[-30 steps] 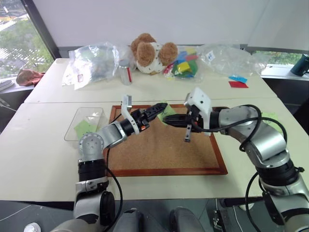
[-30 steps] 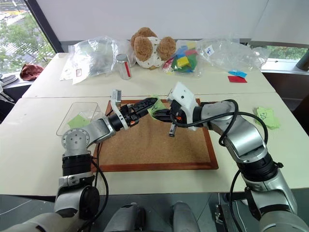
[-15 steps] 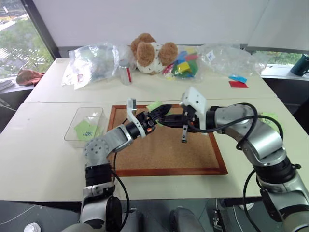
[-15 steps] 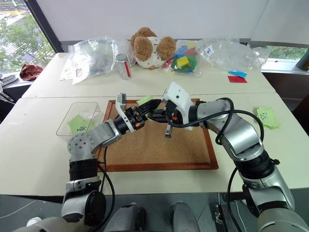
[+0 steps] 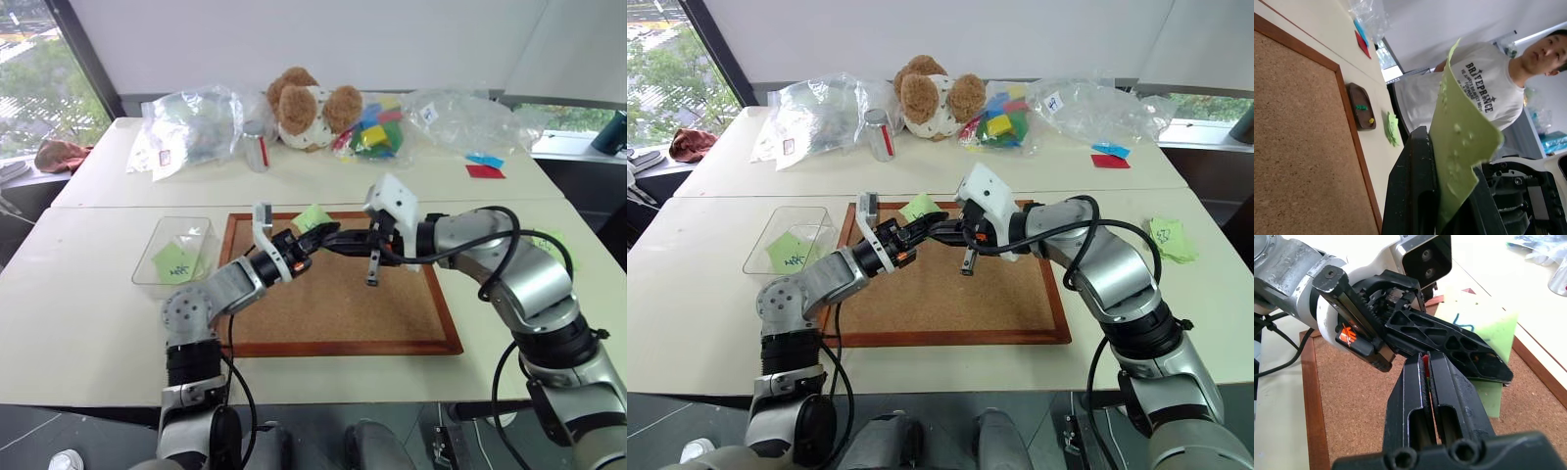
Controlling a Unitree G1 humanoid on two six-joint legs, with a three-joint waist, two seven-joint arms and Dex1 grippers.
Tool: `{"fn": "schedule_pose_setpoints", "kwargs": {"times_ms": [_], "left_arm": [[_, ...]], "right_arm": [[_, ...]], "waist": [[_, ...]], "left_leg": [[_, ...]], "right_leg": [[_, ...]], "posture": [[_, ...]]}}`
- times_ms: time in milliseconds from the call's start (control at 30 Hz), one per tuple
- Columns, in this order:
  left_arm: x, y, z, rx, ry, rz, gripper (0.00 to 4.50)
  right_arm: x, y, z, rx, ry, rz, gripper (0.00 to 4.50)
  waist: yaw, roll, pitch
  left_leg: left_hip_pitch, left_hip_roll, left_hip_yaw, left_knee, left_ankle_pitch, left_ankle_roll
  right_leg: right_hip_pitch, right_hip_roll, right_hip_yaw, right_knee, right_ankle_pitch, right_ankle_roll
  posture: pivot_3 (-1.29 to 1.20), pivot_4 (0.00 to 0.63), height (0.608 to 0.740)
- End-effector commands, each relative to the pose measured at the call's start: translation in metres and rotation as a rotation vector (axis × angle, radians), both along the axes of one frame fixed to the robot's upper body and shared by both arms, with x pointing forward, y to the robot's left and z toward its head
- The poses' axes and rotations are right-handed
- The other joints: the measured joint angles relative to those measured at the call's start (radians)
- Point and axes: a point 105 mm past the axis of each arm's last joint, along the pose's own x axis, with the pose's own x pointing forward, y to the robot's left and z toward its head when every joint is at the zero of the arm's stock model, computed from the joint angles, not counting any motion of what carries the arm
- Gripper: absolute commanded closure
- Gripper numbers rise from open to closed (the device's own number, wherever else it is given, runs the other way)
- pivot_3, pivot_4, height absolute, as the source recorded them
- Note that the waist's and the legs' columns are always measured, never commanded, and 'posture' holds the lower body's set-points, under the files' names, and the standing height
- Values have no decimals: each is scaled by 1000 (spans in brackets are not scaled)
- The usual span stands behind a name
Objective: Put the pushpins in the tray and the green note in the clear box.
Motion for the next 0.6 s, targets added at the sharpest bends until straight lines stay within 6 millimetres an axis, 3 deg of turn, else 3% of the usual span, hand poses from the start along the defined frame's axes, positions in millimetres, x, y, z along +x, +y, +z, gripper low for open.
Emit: {"fn": "schedule_pose_setpoints", "kwargs": {"times_ms": [33, 600], "left_arm": [[1, 3, 3, -3, -20, 8, 4447], [16, 13, -1, 11, -38, 76, 4447]], "right_arm": [[1, -4, 23, 28, -79, -19, 4500], [8, -16, 43, 61, -95, -103, 4500]], "waist": [[0, 0, 0], [0, 0, 0]], "left_leg": [[0, 0, 0, 0, 0, 0], [0, 0, 0, 0, 0, 0]], "right_leg": [[0, 0, 0, 0, 0, 0], [0, 0, 0, 0, 0, 0]], "posture": [[0, 150, 740], [0, 150, 740]]}}
